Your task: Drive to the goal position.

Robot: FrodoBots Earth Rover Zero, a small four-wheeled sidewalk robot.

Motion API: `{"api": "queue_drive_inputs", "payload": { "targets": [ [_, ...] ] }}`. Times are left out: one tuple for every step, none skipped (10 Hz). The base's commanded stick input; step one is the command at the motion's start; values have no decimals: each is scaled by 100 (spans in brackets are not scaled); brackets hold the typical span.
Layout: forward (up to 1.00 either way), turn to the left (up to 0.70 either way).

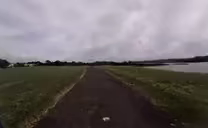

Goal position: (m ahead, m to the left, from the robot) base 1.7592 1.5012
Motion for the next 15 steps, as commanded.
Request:
{"api": "queue_drive_inputs", "payload": {
  "targets": [
    [70,0],
    [70,0],
    [70,0],
    [70,0],
    [70,0],
    [70,0],
    [70,0],
    [70,0],
    [70,0],
    [70,0],
    [70,0],
    [70,0],
    [70,0],
    [70,0],
    [70,0]
  ]
}}
